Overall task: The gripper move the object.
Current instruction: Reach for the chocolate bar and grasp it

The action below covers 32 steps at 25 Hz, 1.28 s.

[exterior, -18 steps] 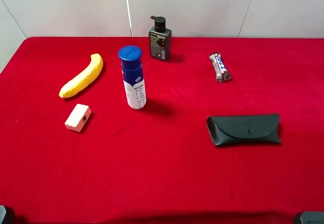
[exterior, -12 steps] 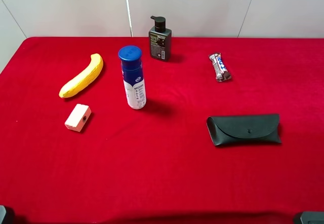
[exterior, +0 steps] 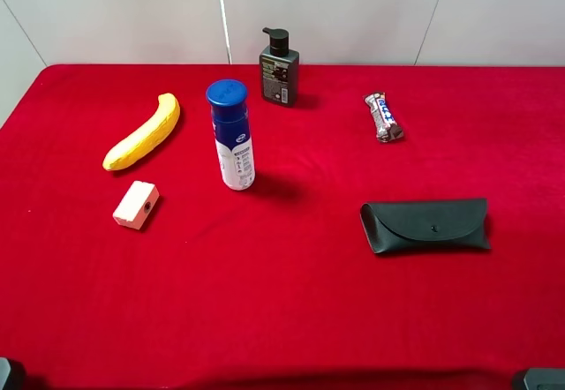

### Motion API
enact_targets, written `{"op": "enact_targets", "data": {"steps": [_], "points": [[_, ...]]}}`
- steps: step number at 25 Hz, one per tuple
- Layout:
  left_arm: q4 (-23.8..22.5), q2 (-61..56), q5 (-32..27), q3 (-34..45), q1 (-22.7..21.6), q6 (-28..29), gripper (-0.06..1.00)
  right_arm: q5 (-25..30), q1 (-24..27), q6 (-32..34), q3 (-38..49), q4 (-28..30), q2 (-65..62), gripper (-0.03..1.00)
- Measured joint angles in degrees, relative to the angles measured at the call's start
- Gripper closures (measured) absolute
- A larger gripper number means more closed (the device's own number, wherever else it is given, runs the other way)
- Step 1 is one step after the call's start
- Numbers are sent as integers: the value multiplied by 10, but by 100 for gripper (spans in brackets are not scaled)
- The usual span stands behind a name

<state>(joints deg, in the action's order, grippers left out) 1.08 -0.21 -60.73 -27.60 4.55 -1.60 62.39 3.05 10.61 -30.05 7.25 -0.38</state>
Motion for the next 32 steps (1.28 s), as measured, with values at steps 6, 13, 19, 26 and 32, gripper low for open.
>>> {"op": "enact_targets", "data": {"steps": [6, 13, 19, 26, 32], "points": [[0, 0, 0, 0, 0, 0, -3, 0, 0, 0, 0, 0, 0, 27], [0, 0, 0, 0, 0, 0, -3, 0, 0, 0, 0, 0, 0, 27], [0, 0, 0, 0, 0, 0, -3, 0, 0, 0, 0, 0, 0, 27], [0, 0, 0, 0, 0, 0, -3, 0, 0, 0, 0, 0, 0, 27], [0, 0, 0, 0, 0, 0, -3, 0, 0, 0, 0, 0, 0, 27]]}}
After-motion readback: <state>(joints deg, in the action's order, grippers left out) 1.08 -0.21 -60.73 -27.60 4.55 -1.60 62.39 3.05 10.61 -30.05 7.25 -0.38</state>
